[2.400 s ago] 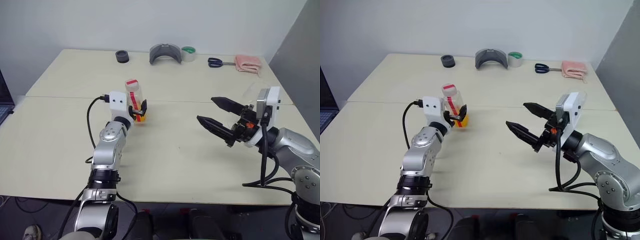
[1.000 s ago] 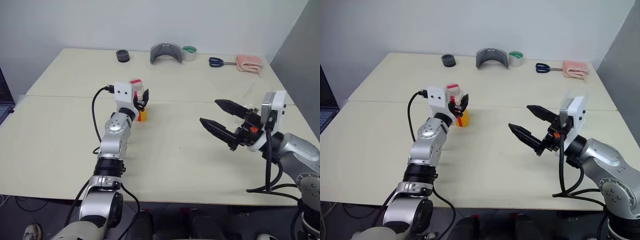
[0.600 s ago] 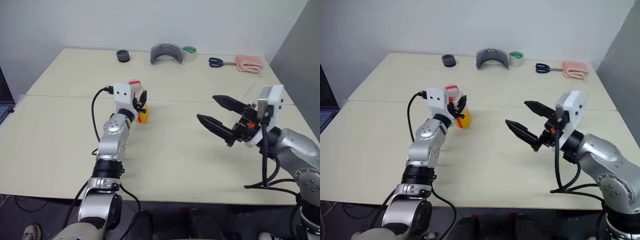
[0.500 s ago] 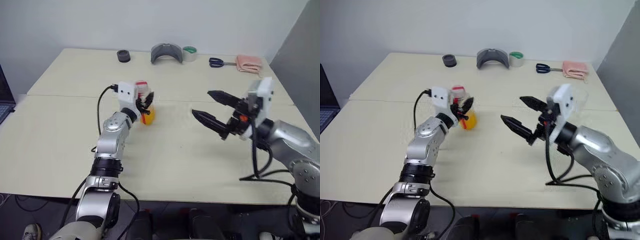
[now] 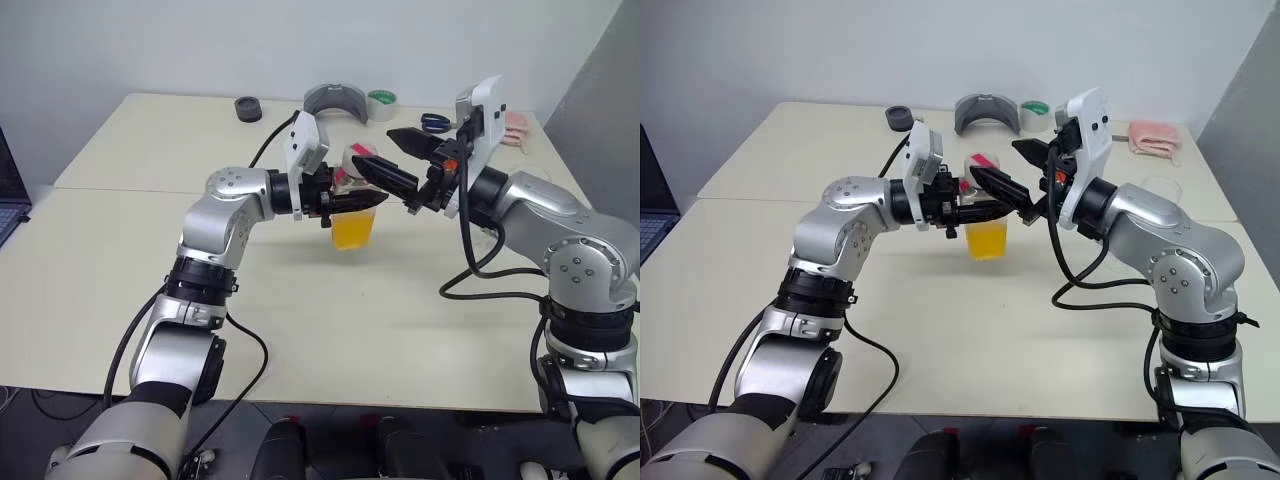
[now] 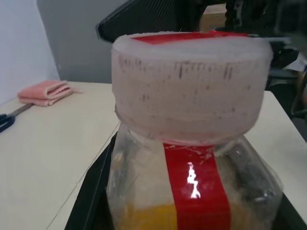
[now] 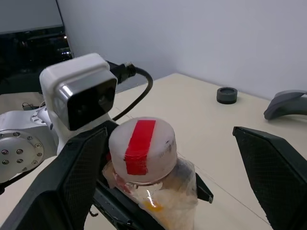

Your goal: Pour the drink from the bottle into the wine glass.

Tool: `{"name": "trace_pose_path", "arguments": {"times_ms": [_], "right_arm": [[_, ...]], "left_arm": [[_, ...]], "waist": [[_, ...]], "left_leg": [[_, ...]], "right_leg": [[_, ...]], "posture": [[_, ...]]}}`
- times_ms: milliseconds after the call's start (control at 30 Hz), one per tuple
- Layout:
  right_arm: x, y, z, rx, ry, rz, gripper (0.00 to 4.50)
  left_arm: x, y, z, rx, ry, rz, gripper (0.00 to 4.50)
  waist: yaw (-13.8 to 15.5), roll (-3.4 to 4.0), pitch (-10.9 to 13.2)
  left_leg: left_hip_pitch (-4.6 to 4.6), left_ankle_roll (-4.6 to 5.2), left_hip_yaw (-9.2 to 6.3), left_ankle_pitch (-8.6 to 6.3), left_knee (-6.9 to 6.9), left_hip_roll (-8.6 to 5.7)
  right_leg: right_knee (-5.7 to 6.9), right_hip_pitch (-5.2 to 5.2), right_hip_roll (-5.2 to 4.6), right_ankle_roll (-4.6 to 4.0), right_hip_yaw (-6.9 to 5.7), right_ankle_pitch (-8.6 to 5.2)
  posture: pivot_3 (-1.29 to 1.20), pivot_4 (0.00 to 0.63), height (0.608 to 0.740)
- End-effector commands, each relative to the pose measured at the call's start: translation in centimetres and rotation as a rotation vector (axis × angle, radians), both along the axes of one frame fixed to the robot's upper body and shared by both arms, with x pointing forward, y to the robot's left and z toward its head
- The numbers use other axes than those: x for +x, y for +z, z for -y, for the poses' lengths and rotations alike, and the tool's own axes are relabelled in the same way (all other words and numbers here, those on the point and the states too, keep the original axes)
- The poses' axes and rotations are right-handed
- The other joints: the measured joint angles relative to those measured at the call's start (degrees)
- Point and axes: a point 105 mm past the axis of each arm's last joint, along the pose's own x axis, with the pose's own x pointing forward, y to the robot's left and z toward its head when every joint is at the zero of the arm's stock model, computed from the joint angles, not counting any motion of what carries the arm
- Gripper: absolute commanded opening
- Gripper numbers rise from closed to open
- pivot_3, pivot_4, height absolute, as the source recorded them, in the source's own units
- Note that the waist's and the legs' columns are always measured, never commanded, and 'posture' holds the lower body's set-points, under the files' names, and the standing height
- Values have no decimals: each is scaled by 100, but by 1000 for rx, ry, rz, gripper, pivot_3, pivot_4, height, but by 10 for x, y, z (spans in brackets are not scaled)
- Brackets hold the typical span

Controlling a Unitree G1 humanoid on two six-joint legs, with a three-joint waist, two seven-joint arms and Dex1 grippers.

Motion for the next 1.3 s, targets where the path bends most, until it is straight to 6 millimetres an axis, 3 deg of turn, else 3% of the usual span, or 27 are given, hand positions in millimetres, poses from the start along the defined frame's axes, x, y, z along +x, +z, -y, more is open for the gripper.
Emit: {"name": "trace_pose_path", "arguments": {"times_ms": [33, 200, 400, 500, 700, 900, 1033, 1100, 1200, 1300], "right_arm": [[-8, 15, -2, 19, -4, 54, 4500], [-7, 13, -6, 30, -33, 57, 4500], [-6, 11, -9, 30, -29, 65, 4500], [-4, 10, -7, 31, -36, 66, 3900], [-4, 12, -8, 39, -28, 75, 1827], [-10, 12, -12, 32, 35, 86, 1825], [-43, 41, -27, 41, 382, 132, 1825], [-51, 46, -30, 34, 517, 113, 1825], [-58, 46, -33, 16, 666, 72, 1825], [-55, 44, -36, -13, 731, 68, 1825]], "left_arm": [[-1, 18, 7, -40, -33, 51, 1817], [-2, 17, 16, -54, -54, 47, 1817], [0, 19, 18, -57, -51, 52, 1817], [1, 21, 17, -57, -51, 54, 1817], [-2, 20, 15, -52, -54, 49, 1817], [-14, 29, 14, -61, -92, 10, 1817], [-57, 30, 6, -18, -246, -22, 1817], [-73, 30, 3, -12, -295, -39, 1817], [-91, 32, 1, -4, -345, -41, 1817], [-96, 32, 2, 14, -359, -21, 1817]], "waist": [[0, 0, 0], [0, 1, -1], [-4, 1, -1], [-4, 1, -1], [-5, 1, -1], [-9, 1, -1], [-61, 14, 8], [-74, 18, 10], [-64, 19, 9], [-33, 19, 10]], "left_leg": [[-1, 0, 0, 0, 0, 0], [-61, 1, 2, 2, 13, -1], [-61, 1, 3, 2, 13, -2], [-61, 2, 3, 2, 14, -3], [-61, 2, 3, 2, 14, -2], [-61, 2, 3, 3, 14, -2], [-60, 2, 3, 3, 14, 0], [-58, 1, 0, 3, 13, 5], [-52, 2, -5, 3, 15, 4], [-49, 2, -4, 3, 26, 1]], "right_leg": [[0, -1, 0, 0, 0, 0], [36, -76, 0, -1, 6, 1], [50, -83, -1, -1, 9, 1], [50, -83, 0, -1, 9, 1], [52, -83, 1, -1, 9, 1], [54, -83, 1, -1, 10, 1], [59, -87, 1, -1, 12, 1], [67, -92, 0, -2, 15, 1], [86, -90, 1, -3, 7, 0], [84, -82, 1, -4, 7, 0]], "posture": [[0, 150, 740], [0, 150, 740], [0, 150, 740], [0, 150, 740], [0, 150, 740], [0, 150, 740], [0, 150, 740], [0, 150, 740], [0, 150, 740], [0, 150, 740]]}}
